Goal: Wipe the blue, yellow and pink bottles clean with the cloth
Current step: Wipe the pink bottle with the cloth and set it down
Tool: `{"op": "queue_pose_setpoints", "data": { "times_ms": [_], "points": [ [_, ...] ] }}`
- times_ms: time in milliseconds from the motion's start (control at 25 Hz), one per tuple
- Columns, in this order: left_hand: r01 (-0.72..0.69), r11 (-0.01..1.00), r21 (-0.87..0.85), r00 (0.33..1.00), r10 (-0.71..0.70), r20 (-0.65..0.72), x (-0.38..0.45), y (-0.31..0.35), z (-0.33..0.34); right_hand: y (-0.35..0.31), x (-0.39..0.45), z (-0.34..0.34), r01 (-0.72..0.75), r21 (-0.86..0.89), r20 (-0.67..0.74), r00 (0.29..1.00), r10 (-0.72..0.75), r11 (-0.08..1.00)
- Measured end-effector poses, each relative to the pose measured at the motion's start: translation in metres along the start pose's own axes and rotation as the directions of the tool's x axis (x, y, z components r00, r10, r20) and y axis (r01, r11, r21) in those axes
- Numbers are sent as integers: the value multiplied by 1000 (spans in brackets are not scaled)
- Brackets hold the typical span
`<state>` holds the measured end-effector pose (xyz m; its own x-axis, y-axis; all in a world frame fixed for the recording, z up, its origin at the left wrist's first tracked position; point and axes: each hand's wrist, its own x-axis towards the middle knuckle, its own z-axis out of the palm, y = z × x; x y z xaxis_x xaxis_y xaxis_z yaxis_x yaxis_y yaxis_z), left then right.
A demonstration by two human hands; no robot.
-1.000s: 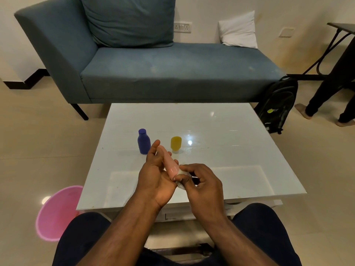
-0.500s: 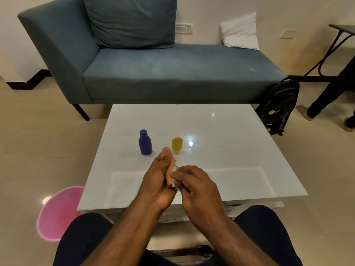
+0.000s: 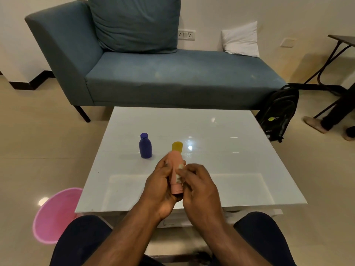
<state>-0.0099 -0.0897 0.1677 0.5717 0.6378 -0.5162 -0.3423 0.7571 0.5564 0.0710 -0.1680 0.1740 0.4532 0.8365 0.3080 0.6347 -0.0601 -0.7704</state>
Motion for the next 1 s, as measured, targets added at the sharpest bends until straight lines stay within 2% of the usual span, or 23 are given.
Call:
{"op": "queue_pose_setpoints", "data": {
  "times_ms": [120,240,400,560,720,880,920,1000],
  "points": [
    [-26,987,156,999,18,52,-2,-5,0,8,14,-10,15,-55,-76,997,-19,998],
    [-73,957,282,994,47,98,-7,-9,5,5,37,-21,-90,-6,-122,989,89,996],
    [-161,881,444,986,127,106,-3,-6,4,-2,39,-22,-19,-141,-5,1000,19,990],
    [-215,791,573,977,173,128,3,-9,2,-4,53,-31,-61,-158,-25,998,58,986],
    [-287,696,659,954,271,129,7,-10,-1,-11,49,-27,94,-254,102,992,-70,963],
    [-328,634,701,935,326,143,6,-10,-4,-6,54,-31,-19,-186,-23,1000,16,982],
    [-331,620,711,932,331,146,7,-11,-4,-9,52,-27,6,-229,-9,1000,-8,973],
    [-354,601,717,921,356,156,6,-12,-1,-14,40,-19,178,-316,69,984,-164,932]
  ]
}}
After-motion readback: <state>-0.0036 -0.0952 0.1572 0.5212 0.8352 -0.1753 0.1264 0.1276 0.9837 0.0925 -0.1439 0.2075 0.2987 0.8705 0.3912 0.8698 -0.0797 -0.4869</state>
